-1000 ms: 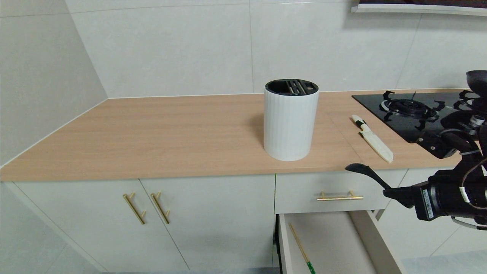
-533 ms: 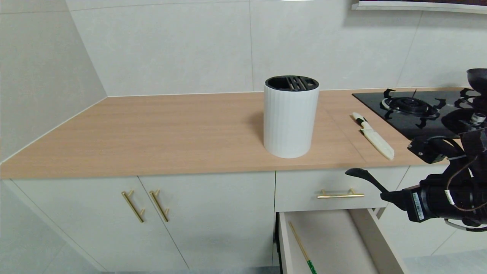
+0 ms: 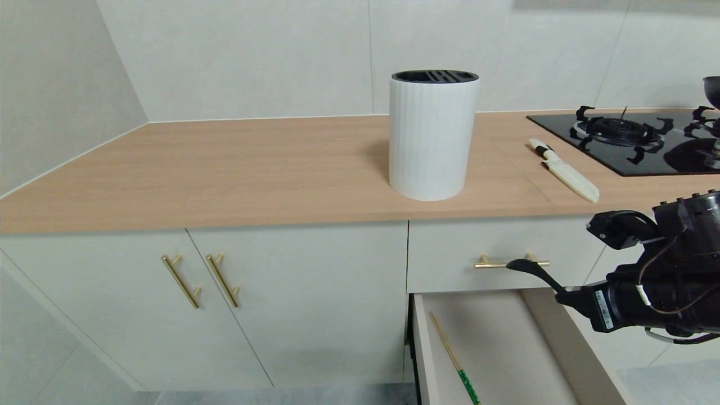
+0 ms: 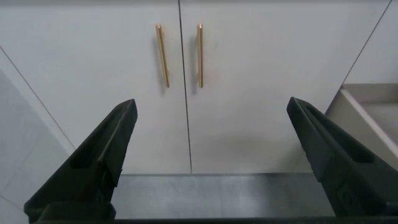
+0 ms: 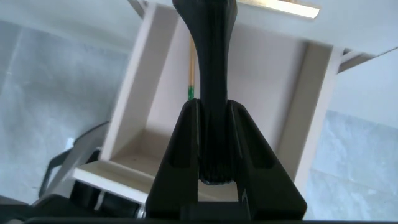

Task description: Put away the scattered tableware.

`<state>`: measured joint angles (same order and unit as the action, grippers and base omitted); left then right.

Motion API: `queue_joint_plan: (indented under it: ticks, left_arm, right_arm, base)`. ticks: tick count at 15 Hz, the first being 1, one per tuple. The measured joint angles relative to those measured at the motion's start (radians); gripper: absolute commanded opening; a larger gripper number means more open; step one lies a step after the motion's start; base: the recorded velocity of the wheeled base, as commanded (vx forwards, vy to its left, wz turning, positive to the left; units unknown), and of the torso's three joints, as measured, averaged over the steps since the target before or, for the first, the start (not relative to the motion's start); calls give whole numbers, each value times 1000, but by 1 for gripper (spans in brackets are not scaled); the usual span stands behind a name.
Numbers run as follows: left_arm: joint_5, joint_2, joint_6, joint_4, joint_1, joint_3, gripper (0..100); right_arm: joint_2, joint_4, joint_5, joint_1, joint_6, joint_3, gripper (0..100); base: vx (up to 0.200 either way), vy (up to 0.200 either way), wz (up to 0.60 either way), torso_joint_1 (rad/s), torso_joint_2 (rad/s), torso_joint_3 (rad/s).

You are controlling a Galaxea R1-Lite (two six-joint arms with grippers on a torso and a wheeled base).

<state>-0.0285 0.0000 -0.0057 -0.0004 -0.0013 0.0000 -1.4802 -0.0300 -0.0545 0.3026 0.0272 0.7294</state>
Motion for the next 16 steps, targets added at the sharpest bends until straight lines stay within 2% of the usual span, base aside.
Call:
queue_joint_plan:
  ticks: [9,16]
  left_arm:
    - [0,0,0,0,0,0,100]
    - [0,0,0,-1,0,0,100]
  right_arm:
    - [-57,-26,1,-5,2,-3,0]
    - [-78,-31,1,-5,4,-1,0]
  base:
    - [0,0,0,-140,449,302]
    - [0,0,0,-11,53,34]
